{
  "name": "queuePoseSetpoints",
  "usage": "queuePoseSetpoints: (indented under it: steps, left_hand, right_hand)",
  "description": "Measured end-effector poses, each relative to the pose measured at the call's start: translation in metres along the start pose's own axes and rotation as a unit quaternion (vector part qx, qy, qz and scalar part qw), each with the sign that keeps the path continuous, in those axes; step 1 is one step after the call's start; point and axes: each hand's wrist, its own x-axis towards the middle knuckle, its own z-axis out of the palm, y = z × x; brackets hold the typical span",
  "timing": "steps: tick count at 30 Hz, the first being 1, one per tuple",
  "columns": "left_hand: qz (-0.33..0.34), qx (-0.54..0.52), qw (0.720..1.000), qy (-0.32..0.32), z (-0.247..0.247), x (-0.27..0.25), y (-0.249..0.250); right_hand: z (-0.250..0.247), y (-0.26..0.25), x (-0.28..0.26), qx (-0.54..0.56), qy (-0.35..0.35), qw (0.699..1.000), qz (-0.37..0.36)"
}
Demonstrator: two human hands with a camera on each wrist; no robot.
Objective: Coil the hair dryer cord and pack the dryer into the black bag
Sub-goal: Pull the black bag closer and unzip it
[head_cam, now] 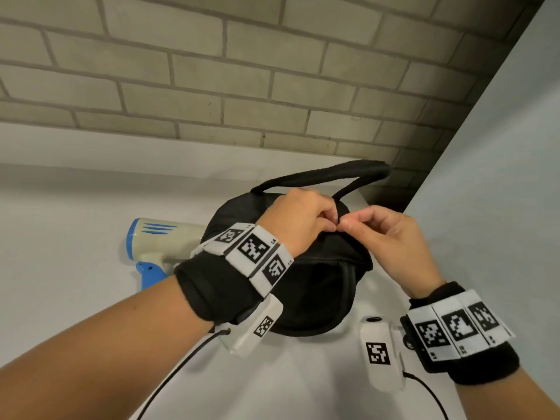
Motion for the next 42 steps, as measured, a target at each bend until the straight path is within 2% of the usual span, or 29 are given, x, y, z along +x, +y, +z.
queuePoseSetpoints:
  steps: [6,9,13,16,19,23,26,28,29,31,33,37,39,42]
  left_hand:
    - [-0.016,-0.062,0.998,0.002,-0.003,0.0,-0.001]
    - [-0.02,-0.082,0.996,0.002,-0.005,0.0,0.001]
    - [-0.012,-0.052,0.999,-0.011,-0.014,-0.002,0.0]
    - [0.032,0.0,0.999,-0.001,-0.031,-0.009,-0.012]
    - [0.068,0.036,0.995,0.057,-0.053,-0.026,-0.043]
    - [0.088,0.068,0.987,0.113,-0.066,-0.06,-0.089]
    - [0.081,0.075,0.984,0.14,-0.055,-0.083,-0.108]
    - [0.086,0.071,0.982,0.154,-0.048,-0.089,-0.114]
    - [0.089,0.074,0.981,0.153,-0.046,-0.088,-0.114]
    - [0.097,0.073,0.981,0.151,-0.043,-0.081,-0.109]
    - [0.1,0.054,0.983,0.146,-0.04,-0.076,-0.103]
    - [0.103,0.027,0.984,0.145,-0.041,-0.08,-0.107]
    - [0.103,0.036,0.984,0.143,-0.046,-0.083,-0.116]
    - [0.117,0.13,0.981,0.085,-0.05,-0.093,-0.131]
  right_hand:
    - [-0.004,0.006,-0.009,-0.125,-0.121,0.985,0.006]
    - [0.003,0.007,-0.004,-0.157,-0.127,0.979,0.003]
    - [0.009,0.014,0.004,-0.061,-0.102,0.993,0.026]
    - [0.007,0.019,0.006,-0.001,-0.096,0.994,0.042]
    - [-0.003,0.028,0.006,0.066,-0.071,0.993,0.063]
    - [-0.009,0.032,0.005,0.093,-0.065,0.99,0.083]
    - [-0.009,0.027,0.005,0.043,-0.082,0.993,0.076]
    - [-0.008,0.012,0.006,-0.042,-0.119,0.991,0.05]
    - [-0.005,0.0,0.007,-0.11,-0.149,0.982,0.034]
    - [0.008,-0.023,0.01,-0.248,-0.211,0.946,-0.014]
    - [0.029,-0.043,0.015,-0.303,-0.23,0.924,-0.043]
    - [0.058,-0.051,0.025,-0.25,-0.245,0.936,-0.047]
    - [0.059,-0.047,0.026,-0.229,-0.253,0.94,-0.003]
    - [0.051,-0.039,0.025,-0.157,-0.251,0.953,0.061]
